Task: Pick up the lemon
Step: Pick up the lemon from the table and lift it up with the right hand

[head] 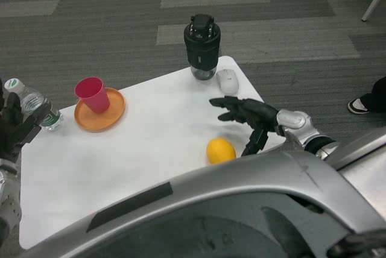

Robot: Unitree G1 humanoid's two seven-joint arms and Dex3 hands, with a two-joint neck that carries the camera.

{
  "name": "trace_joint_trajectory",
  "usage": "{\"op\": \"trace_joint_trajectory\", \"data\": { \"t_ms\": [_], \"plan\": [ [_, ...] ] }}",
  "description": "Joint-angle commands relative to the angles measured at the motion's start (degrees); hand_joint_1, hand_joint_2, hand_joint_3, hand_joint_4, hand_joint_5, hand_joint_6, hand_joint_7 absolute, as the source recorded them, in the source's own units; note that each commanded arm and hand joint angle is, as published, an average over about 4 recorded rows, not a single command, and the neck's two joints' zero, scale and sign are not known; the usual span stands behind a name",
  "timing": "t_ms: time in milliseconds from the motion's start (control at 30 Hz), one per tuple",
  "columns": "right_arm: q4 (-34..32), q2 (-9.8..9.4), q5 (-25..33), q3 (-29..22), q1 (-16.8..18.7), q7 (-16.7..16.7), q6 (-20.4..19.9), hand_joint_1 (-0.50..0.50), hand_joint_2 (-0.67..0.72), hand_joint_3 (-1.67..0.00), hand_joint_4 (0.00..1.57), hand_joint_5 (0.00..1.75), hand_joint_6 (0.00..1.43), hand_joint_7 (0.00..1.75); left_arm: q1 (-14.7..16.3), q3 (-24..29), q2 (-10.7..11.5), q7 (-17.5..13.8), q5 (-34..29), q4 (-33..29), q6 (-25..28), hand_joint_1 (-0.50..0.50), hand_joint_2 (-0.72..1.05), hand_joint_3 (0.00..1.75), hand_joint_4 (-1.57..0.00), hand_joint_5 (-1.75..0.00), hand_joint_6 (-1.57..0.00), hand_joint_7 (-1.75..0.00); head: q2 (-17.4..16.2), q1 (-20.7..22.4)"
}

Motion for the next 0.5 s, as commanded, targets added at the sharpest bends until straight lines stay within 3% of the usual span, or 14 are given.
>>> {"op": "trace_joint_trajectory", "data": {
  "t_ms": [33,133,233,367,500],
  "plan": [
    [1.28,0.17,-0.11,1.47,-0.82,0.28,0.43,0.21,0.22,-0.32,0.00,0.68,0.00,0.07,1.21,1.31,1.70,-0.34,0.05,-0.81,-0.17,0.50,0.74,0.09,0.00,0.00,0.00,0.00,0.01,-0.14],
    [1.83,0.41,-0.11,2.39,-0.87,0.24,0.36,0.18,0.17,-0.32,0.00,0.68,0.00,0.07,1.06,1.44,1.67,-0.34,0.05,-0.81,-0.01,0.50,0.78,0.09,0.00,0.00,0.00,0.00,0.07,0.08],
    [2.38,0.91,-0.11,3.88,-0.91,-0.42,0.16,0.17,0.11,-0.32,0.00,0.75,0.00,0.07,0.95,1.40,1.65,-0.34,0.05,-0.81,0.10,0.50,0.72,0.04,0.00,0.00,0.00,0.00,-0.19,0.01],
    [2.51,1.22,-0.24,6.48,-0.91,-2.53,-0.41,0.12,-0.05,-0.32,0.00,0.78,0.00,0.07,0.90,1.40,1.74,-0.34,0.10,-0.77,0.10,0.50,0.69,0.09,0.00,0.00,0.00,0.00,-0.36,0.13],
    [2.86,1.75,-0.86,8.01,-1.09,-5.56,-1.95,0.12,-0.11,-0.32,0.00,0.78,0.00,0.07,0.86,1.40,1.91,-0.34,0.14,-0.77,0.10,0.50,0.74,0.09,0.00,0.00,0.00,0.00,-0.55,0.18]
  ]
}}
